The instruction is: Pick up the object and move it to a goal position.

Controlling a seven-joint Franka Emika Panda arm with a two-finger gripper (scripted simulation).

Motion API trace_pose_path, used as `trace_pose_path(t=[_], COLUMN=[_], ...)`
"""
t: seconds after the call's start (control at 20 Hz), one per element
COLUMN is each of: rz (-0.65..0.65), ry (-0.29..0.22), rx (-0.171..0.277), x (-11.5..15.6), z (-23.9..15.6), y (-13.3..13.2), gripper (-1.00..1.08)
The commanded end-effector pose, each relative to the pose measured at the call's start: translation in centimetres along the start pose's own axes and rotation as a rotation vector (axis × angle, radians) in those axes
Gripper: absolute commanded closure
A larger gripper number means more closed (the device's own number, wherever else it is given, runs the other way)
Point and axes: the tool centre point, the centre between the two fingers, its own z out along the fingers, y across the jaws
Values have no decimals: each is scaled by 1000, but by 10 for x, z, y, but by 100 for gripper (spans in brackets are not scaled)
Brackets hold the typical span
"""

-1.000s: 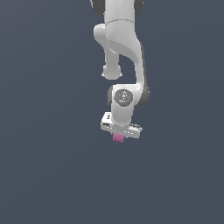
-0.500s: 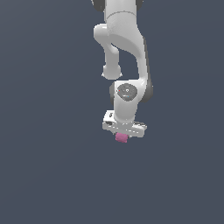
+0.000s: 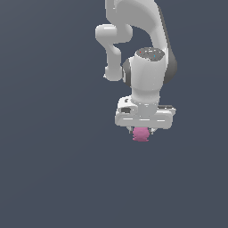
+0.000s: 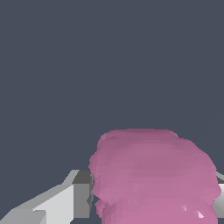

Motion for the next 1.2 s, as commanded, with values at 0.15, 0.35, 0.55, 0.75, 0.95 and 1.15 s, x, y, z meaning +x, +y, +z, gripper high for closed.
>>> trace_pose_path(t=[0.15,0.35,0.55,0.75,0.95,1.15], rz=[-94,-157,-204,-238,-257,-263], ry=[139,231,301,351,380,389], rx=[73,122,160,188,204,210], x=[27,34,34,30,27,26], z=[-103,-175,-231,-271,-295,-303], y=[-55,-89,-112,-127,-135,-137], gripper=[108,108,108,108,108,108])
